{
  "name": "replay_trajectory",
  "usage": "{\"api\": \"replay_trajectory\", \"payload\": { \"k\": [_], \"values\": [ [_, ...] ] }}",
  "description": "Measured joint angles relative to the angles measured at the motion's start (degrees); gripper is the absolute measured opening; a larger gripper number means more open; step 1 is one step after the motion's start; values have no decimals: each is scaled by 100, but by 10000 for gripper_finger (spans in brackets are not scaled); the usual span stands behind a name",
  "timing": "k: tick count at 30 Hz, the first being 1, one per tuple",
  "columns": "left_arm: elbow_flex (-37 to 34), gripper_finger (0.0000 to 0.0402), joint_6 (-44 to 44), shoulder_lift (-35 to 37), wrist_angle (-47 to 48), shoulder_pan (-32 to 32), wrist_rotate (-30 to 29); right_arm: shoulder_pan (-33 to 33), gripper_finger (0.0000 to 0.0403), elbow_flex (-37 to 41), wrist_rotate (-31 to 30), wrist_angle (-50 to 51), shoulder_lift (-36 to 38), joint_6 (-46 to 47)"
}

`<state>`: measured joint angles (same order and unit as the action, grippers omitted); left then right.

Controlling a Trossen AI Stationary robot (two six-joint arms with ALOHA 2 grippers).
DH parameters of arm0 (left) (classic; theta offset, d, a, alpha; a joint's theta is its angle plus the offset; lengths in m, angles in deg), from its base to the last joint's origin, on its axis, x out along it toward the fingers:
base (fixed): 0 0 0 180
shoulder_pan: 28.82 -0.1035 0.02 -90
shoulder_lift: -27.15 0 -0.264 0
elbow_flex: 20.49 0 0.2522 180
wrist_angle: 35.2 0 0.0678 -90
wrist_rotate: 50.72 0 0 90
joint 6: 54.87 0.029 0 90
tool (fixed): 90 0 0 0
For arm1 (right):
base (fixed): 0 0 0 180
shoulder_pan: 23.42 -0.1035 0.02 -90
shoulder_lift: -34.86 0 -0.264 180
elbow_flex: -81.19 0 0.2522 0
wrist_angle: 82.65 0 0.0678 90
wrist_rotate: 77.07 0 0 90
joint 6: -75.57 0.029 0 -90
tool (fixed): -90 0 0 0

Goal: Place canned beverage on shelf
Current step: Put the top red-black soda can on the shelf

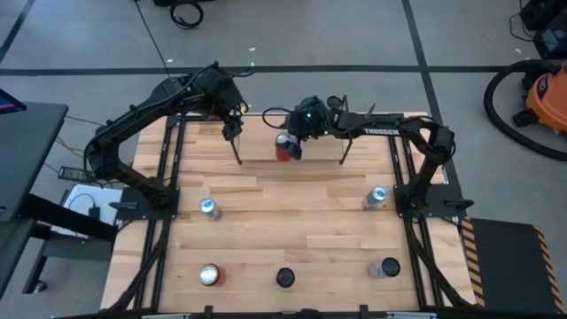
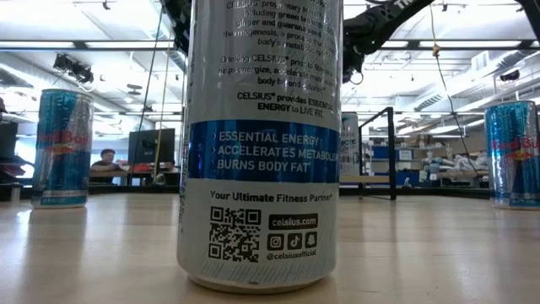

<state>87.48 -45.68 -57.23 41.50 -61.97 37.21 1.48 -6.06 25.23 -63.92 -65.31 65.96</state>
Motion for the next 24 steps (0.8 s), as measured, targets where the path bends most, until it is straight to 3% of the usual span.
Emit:
{"api": "replay_trajectory", "payload": {
  "k": [10, 15, 24],
  "values": [
    [0, 291, -1, 0, 0, 0, 0, 9, 351, -514, -16, 79, 181, -56],
    [0, 291, 23, 0, 0, 0, -2, -110, 350, -729, 326, 395, 342, 86],
    [0, 291, 46, 0, 0, 0, -1, -491, 326, -748, 186, 1857, 979, -69]
  ]
}}
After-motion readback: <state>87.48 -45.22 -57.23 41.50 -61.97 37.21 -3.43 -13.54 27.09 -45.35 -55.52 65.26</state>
